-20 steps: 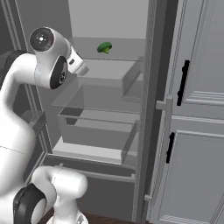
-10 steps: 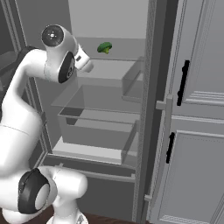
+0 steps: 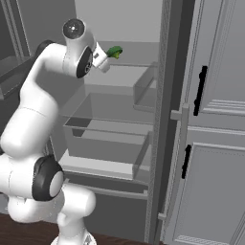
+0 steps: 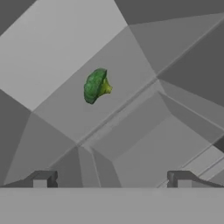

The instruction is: Place one broccoli and one fish in each tupperware on the nearby counter, to pack two identical lunches.

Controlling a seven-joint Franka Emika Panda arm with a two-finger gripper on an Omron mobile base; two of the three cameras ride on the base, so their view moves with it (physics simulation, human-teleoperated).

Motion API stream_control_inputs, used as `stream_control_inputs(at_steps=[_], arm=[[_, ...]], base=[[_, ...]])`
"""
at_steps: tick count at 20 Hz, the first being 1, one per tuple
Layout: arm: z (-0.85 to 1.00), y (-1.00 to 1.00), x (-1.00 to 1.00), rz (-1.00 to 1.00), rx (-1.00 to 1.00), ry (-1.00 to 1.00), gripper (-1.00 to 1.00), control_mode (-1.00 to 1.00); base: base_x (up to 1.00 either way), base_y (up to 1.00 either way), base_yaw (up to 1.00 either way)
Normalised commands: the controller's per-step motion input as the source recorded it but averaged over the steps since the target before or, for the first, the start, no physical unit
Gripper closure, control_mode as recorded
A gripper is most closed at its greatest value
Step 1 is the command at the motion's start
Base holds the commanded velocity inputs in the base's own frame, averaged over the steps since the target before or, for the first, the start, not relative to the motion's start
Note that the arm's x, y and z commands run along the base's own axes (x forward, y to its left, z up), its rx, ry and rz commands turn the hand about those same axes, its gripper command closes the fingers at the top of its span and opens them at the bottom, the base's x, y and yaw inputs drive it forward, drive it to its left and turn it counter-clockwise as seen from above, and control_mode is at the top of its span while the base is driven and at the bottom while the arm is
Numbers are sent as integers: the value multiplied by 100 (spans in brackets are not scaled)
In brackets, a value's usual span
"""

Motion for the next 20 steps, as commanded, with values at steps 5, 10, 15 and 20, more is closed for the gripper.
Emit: stream_control_inputs(at_steps=[5, 10, 15, 20], arm=[[-5, 0, 58, 0, 0, 0, -100, -100], [-12, -4, 54, 0, 0, 0, -100, -100], [-13, -8, 59, 0, 0, 0, -100, -100], [-8, -5, 56, 0, 0, 0, -100, -100]], base=[[0, 0, 0], [0, 0, 0], [0, 0, 0], [0, 0, 0]])
